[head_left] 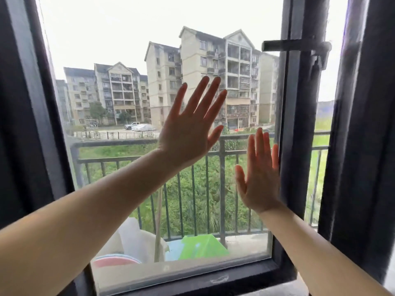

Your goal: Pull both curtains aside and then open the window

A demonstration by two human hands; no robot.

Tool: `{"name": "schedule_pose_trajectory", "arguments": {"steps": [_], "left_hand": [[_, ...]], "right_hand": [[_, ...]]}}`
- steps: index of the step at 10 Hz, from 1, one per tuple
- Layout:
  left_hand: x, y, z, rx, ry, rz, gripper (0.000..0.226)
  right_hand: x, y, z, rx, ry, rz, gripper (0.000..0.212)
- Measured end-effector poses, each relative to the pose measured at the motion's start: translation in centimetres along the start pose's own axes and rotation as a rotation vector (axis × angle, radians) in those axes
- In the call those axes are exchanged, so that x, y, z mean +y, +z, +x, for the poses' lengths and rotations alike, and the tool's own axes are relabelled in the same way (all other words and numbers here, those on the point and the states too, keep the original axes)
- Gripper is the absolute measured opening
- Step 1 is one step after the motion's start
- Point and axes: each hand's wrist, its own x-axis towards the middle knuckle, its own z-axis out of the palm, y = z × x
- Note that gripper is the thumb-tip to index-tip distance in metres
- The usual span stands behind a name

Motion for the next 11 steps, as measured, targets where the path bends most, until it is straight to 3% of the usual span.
{"name": "schedule_pose_trajectory", "arguments": {"steps": [6,8,9,10,11], "left_hand": [[-2.9,15.4,2.6,-0.196,-0.077,0.404,0.066],[-3.6,19.2,2.7,-0.238,-0.099,0.565,0.064],[-3.5,18.8,2.6,-0.268,-0.095,0.573,0.063],[-3.4,17.6,2.8,-0.266,-0.129,0.447,0.057],[-2.6,15.7,2.1,-0.346,-0.161,0.152,0.05]], "right_hand": [[2.8,22.7,8.5,-0.095,-0.03,0.492,0.069],[2.0,27.4,9.8,-0.097,-0.055,0.602,0.066],[2.2,26.7,9.9,-0.172,-0.069,0.579,0.062],[2.1,23.9,10.0,-0.375,0.026,0.609,0.057],[1.5,19.6,7.8,-0.602,0.148,0.644,0.06]]}}
